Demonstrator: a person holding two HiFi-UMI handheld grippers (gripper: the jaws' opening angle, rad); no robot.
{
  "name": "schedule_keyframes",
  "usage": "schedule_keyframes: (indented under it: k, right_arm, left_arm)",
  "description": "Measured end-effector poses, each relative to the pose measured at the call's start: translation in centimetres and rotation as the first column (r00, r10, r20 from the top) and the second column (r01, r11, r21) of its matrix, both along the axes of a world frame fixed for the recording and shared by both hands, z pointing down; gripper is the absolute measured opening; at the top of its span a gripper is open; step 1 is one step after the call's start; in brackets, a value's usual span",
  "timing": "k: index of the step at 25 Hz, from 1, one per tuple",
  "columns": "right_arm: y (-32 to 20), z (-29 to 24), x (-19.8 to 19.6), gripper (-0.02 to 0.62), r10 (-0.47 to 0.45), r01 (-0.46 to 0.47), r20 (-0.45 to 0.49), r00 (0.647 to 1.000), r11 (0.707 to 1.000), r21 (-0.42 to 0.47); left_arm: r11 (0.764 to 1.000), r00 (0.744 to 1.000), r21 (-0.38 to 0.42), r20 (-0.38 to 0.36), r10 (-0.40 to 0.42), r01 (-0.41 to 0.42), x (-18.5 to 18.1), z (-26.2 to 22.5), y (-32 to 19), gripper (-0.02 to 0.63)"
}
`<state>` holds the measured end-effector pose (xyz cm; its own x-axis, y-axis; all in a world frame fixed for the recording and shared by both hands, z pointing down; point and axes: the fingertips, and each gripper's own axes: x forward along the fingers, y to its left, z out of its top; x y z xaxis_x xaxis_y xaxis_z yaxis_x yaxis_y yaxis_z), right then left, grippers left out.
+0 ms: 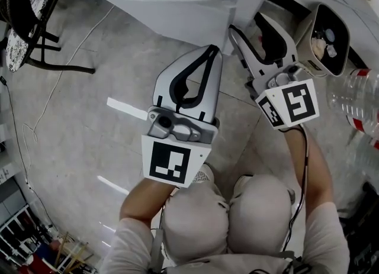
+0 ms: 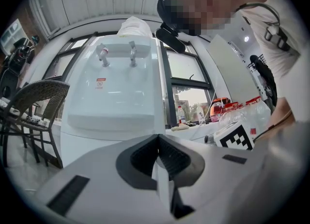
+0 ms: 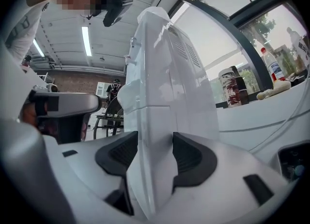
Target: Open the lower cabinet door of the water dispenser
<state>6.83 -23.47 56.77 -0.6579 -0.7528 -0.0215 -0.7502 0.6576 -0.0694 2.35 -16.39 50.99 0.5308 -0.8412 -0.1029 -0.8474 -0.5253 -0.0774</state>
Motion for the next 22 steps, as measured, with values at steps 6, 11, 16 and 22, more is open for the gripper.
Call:
schedule_keyframes:
  k: [6,11,16,22]
  right_arm:
    - [-0.1,0.1,0.4,0.215,0.03,-0.03,0.016,0.999,0.999,0.031]
    - [-0.3,0.1,0.4,0.215,0.017,-0.017,0.009,1.0,0.999,0.049]
    - [-0.2,0.1,0.5,0.212,0.042,-0.044,0.041,0.998,0.998,0.046]
    - [-0.2,0.1,0.6,0.189,0.054,-0.056,0.054,0.997,0.998,0.037]
  left_arm:
    - [1.0,1.0,-0.009,-0.009,-0.004,0.004,-0.3,0.6,0.1,0.005]
    - [1.0,1.0,0.003,-0.007,-0.009,0.009,-0.7,0.5,0.0,0.005]
    - [1.0,1.0,0.005,-0.008,-0.019,0.019,-1.1,0.6,0.2,0.005]
    - [0.999,0.999,0.012,-0.005,-0.035,0.035,-1.7,0.5,0.3,0.005]
